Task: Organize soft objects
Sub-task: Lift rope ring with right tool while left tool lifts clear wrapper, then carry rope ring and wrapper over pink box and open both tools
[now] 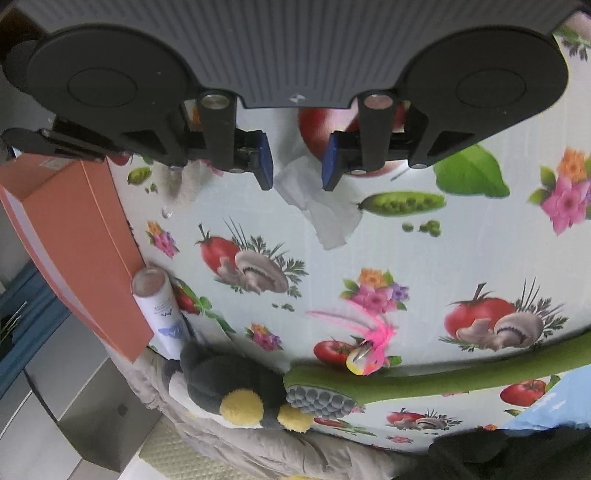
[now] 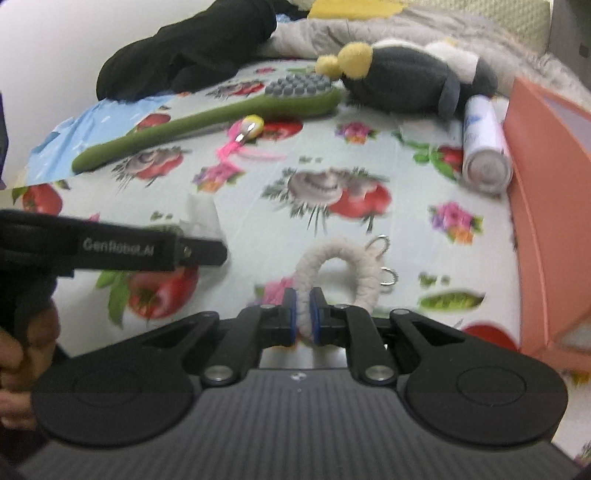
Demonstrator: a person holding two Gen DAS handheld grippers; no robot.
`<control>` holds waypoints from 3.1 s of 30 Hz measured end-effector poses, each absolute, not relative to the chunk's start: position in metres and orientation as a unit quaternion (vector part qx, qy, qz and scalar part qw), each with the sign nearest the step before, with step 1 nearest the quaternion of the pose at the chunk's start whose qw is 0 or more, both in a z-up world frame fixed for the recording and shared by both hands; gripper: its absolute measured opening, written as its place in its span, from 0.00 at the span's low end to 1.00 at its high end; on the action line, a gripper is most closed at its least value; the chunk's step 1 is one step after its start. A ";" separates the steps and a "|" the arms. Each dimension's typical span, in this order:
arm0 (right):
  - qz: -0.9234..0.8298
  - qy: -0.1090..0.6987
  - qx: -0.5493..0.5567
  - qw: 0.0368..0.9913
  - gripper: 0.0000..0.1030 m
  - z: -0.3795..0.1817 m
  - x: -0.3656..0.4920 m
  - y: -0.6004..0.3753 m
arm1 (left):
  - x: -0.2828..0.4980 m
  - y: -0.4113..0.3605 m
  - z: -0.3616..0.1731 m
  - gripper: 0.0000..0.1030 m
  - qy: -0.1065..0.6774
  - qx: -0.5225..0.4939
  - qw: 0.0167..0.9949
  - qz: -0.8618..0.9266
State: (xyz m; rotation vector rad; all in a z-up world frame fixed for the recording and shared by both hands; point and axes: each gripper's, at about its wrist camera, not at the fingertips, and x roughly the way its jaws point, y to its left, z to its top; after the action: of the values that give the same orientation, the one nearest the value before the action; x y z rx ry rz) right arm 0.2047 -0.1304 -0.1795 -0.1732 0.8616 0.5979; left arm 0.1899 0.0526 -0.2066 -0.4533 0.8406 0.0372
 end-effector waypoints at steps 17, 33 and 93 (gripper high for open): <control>0.235 0.404 -0.092 0.879 0.73 -0.184 0.219 -0.140 | 0.181 0.054 -0.207 0.54 0.385 -0.229 0.893 0.042; 0.232 0.400 -0.075 0.883 0.14 -0.187 0.224 -0.146 | 0.182 0.051 -0.207 0.54 0.374 -0.234 0.895 0.057; 0.208 0.278 0.012 0.938 0.13 0.004 0.244 -0.258 | 0.231 -0.050 -0.016 0.25 0.294 -0.180 0.937 -0.056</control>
State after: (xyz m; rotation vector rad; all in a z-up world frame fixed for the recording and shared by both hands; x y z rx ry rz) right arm 0.2442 -0.2583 0.0038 0.0252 0.5683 0.4241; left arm 0.2310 -0.0503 -0.0161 -0.3668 0.5998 -0.1139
